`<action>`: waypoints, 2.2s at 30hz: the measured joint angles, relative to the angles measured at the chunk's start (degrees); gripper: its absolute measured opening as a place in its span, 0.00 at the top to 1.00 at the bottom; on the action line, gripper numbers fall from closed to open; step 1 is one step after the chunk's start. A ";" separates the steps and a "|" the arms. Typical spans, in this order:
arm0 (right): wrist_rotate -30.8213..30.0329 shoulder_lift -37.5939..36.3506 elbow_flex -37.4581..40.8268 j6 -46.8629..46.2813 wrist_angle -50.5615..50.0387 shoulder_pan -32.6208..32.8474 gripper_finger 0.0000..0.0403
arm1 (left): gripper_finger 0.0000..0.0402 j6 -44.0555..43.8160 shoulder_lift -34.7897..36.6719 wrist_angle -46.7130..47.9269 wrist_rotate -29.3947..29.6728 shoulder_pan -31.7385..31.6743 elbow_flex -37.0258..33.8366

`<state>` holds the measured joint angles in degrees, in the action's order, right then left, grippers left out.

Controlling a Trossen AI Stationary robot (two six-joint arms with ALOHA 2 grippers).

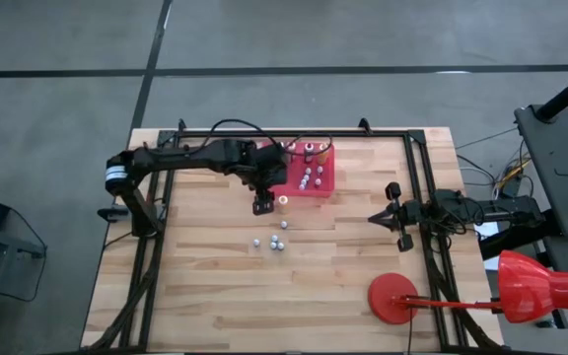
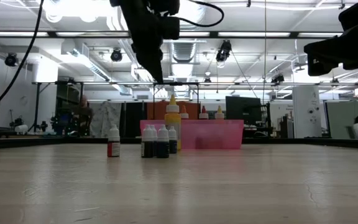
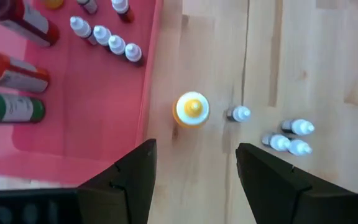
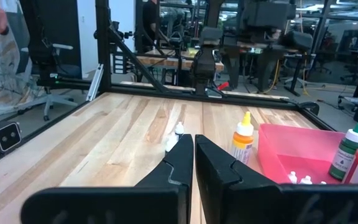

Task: Pick & Place food coloring
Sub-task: Put the large yellow food coloring bottle into the pink bin

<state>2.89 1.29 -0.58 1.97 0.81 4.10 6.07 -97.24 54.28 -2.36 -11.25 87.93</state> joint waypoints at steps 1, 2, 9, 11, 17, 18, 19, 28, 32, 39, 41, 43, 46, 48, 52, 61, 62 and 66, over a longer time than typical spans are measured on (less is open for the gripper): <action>-0.02 0.02 0.02 0.00 -0.02 -0.01 0.98 | 0.52 0.39 -0.09 -1.01 0.01 -0.01 -0.76; -0.01 -0.01 0.02 0.00 0.01 0.02 0.98 | 0.52 0.68 -0.14 -2.04 0.01 -0.07 -1.60; 0.00 -0.01 0.00 -0.01 0.00 -0.01 0.98 | 0.52 0.60 -0.21 -10.86 0.01 -0.11 -7.11; -0.01 -0.01 0.01 0.00 0.01 -0.01 0.98 | 0.52 -0.03 -0.21 -11.49 0.01 -0.11 -7.67; -0.02 -0.01 0.01 0.00 -0.02 -0.01 0.98 | 0.52 -0.29 -0.21 -12.82 0.01 -0.22 -8.14; 0.01 -0.01 0.01 0.00 -0.02 -0.01 0.98 | 0.52 -0.53 -0.21 -12.96 -0.01 -0.22 -8.14; 0.01 -0.01 0.00 -0.02 0.00 -0.01 0.98 | 0.52 -0.84 -0.21 -12.94 -0.12 -0.22 -8.14; 0.01 -0.01 0.00 0.00 -0.01 -0.01 0.98 | 0.52 -1.92 -0.92 -9.15 -1.38 -0.52 -3.48; -0.03 0.05 0.01 0.00 0.02 -0.05 0.98 | 0.52 -1.84 -3.48 -6.09 -1.35 -0.70 -0.66; -0.07 0.09 0.01 0.00 0.02 -0.05 0.98 | 0.52 -0.80 -6.84 -3.85 -1.38 -0.68 3.66; 0.09 0.08 0.00 0.00 -0.02 -0.03 0.98 | 0.52 -0.55 -7.43 -3.20 -1.34 -0.68 4.31; -0.06 0.10 0.00 -0.02 0.03 -0.05 0.98 | 0.52 -0.55 -8.23 -2.60 -1.32 -0.68 4.78; -0.06 0.22 0.02 0.00 0.00 -0.04 0.98 | 0.52 -0.51 -8.81 -1.96 -1.32 -0.66 4.82; 0.00 0.23 0.01 0.00 -0.01 0.00 0.98 | 0.52 -0.50 -8.98 -1.64 -1.30 -0.66 4.80; -0.02 0.23 0.02 0.00 -0.02 -0.01 0.98 | 0.52 -0.39 -9.88 -1.38 -1.25 -0.61 4.93; -0.02 0.26 0.00 0.00 -0.01 -0.01 0.98 | 0.52 -0.09 -11.87 -0.87 -1.24 -0.60 5.01; -0.02 0.26 0.02 -0.01 -0.02 -0.01 0.98 | 0.52 -0.10 -12.12 -0.81 -1.25 -0.59 5.15; -0.02 0.26 0.02 0.00 0.00 -0.01 0.98 | 0.52 -0.09 -13.83 -0.69 -1.27 -0.59 6.26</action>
<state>2.87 1.54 -0.56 1.98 0.81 4.10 5.98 -111.07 53.59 -3.64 -11.84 94.18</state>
